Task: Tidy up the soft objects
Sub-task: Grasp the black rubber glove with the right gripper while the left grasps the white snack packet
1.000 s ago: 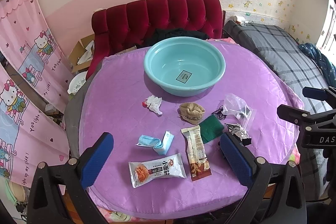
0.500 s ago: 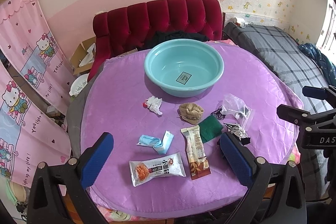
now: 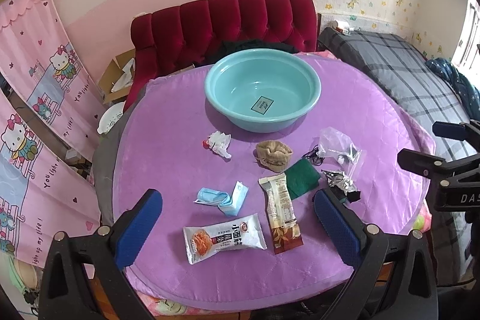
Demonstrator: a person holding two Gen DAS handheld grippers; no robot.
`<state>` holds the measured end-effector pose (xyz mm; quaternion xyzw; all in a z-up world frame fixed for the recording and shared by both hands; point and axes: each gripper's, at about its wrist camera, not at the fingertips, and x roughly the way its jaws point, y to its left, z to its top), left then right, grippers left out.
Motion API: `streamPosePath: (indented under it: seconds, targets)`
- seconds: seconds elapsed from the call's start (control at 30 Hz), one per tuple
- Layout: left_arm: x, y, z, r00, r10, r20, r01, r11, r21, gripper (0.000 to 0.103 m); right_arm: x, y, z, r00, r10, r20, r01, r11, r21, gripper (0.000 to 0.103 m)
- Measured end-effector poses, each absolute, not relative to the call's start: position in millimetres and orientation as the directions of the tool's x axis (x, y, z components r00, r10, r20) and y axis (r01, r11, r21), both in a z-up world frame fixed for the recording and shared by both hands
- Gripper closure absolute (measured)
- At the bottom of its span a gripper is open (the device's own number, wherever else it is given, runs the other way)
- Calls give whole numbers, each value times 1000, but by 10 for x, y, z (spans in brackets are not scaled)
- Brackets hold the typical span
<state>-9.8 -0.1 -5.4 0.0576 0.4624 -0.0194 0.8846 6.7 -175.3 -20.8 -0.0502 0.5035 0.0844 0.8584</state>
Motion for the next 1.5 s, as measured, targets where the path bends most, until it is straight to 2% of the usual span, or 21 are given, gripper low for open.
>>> streamPosePath:
  seconds: [0.43, 0.87, 1.1, 1.13, 1.17, 1.2, 1.27, 1.33, 1.5]
  targets:
    - [-113, 194, -849, 462, 22, -886, 117, 990, 86, 0, 124, -1758, -1003, 374, 25, -927, -243, 967, -72, 0]
    - [-118, 496, -1791, 379, 34, -925, 116, 990, 84, 0, 196, -1755, -1911, 246, 76, -966, -267, 964, 8, 0]
    - [-96, 582, -2009, 360, 4, -933, 133, 990, 55, 0, 193, -1677, -2314, 191, 85, -978, -284, 959, 27, 1]
    - [-92, 584, -2010, 363, -5, -932, 138, 989, 49, 0, 190, -1664, -2353, 182, 90, -979, -286, 958, 35, 10]
    - [-66, 580, -2019, 367, -10, -930, 144, 989, 45, 0, 184, -1654, -2378, 173, 106, -979, -289, 956, 52, 34]
    - [-54, 576, -2026, 368, -14, -930, 153, 987, 46, 0, 180, -1646, -2399, 157, 137, -978, -292, 952, 87, 49]
    - [-27, 561, -2034, 371, -20, -929, 179, 983, 50, 0, 169, -1638, -2426, 150, 155, -976, -285, 953, 107, 64]
    - [0, 535, -2039, 366, -20, -931, 203, 977, 59, 0, 148, -1622, -2414, 153, 161, -975, -289, 951, 111, 74]
    - [111, 492, -2052, 352, -32, -935, 302, 950, 81, 0, 103, -1633, -2280, 147, 184, -972, -291, 947, 135, 80]
